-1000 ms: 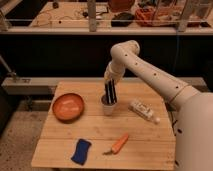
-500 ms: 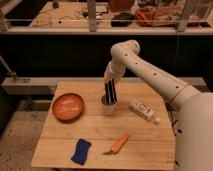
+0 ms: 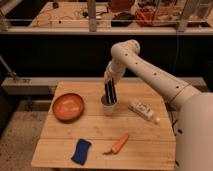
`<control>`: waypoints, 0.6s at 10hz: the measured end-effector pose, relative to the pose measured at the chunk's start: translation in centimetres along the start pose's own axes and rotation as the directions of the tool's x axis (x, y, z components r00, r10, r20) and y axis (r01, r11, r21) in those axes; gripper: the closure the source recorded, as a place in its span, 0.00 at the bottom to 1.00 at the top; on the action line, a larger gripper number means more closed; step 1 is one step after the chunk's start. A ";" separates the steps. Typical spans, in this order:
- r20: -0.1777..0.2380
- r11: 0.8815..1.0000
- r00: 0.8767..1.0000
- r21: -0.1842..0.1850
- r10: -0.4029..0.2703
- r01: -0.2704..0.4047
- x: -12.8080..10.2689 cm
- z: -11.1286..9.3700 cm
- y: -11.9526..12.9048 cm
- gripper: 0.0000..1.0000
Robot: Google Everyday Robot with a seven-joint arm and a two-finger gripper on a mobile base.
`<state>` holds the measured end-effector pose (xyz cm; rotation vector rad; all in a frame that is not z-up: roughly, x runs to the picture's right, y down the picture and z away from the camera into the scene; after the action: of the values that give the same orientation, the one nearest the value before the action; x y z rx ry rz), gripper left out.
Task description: Place the eraser in the ceramic cup
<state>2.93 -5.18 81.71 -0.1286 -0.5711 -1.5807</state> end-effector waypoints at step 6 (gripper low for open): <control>0.000 1.000 1.000 0.003 -0.019 0.019 0.0 -0.1 -0.1 0.68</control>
<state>2.90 -5.27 81.58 -0.1207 -0.5763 -1.5984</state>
